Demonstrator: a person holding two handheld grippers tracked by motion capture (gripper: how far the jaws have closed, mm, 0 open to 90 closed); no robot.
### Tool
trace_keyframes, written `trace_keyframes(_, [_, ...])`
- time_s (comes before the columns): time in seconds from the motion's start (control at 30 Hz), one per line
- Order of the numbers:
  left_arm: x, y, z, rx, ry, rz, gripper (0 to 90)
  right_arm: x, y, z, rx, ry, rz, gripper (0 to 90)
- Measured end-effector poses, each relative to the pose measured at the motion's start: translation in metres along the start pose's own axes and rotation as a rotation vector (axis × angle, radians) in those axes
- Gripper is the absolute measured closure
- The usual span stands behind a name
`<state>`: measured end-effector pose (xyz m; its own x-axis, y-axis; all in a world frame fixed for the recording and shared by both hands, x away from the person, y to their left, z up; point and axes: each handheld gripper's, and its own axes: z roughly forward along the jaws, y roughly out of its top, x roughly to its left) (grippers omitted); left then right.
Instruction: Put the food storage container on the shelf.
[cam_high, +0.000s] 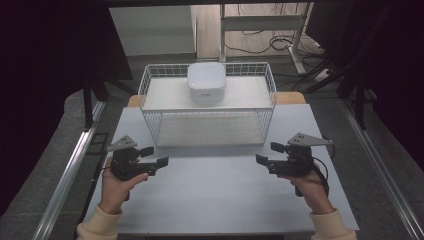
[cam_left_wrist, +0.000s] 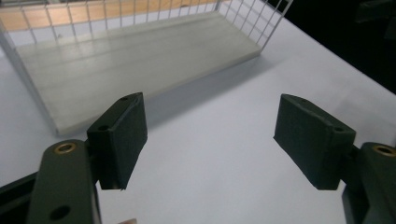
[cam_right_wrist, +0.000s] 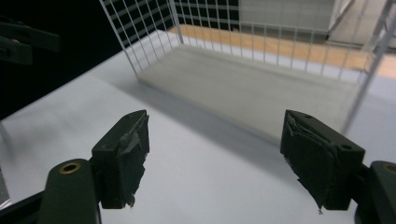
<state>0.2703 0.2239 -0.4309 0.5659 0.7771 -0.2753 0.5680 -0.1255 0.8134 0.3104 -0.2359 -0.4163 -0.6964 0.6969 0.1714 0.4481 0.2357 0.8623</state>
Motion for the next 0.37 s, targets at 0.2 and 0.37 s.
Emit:
trace_keyframes(0.2, [0.003, -0.002, -0.001, -0.012, 0.005, 0.0, 25.1, -0.002, -0.008, 0.0, 0.006, -0.03, -0.023, 22.2])
trace_keyframes(0.37, [0.003, -0.004, 0.0, -0.001, 0.006, -0.001, 24.0, -0.003, -0.012, 0.005, 0.02, -0.039, -0.038, 19.8])
